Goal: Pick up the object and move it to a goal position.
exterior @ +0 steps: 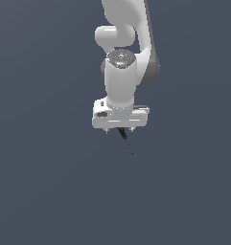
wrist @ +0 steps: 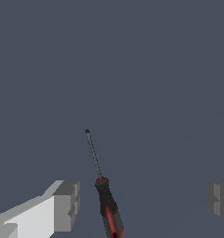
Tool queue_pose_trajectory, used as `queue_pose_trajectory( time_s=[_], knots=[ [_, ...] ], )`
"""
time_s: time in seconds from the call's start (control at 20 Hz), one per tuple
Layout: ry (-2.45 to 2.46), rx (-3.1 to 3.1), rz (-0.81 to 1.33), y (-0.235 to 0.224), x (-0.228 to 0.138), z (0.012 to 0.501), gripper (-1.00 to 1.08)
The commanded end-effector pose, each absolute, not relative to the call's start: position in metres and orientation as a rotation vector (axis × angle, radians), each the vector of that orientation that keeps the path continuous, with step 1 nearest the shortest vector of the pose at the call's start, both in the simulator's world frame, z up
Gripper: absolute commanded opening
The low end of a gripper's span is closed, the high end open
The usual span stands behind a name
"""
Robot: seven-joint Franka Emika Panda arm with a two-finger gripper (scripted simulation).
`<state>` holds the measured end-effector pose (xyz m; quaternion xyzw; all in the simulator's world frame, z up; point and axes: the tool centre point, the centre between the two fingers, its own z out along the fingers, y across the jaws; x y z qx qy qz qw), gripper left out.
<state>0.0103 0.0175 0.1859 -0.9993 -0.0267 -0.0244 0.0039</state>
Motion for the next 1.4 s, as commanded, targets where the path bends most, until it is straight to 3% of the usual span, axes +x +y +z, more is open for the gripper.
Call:
queue_pose_trajectory(
  time_s=[0.0,0.95,1.35],
  knots=[
    [-0.084,-3.132,-0.076,0.017,0.01,0.186,1.0],
    [-0.039,-3.125,0.013,0.005,-0.005,0.169,1.0],
    [-0.178,-3.129,0.01,0.018,-0.017,0.139,1.0]
  ],
)
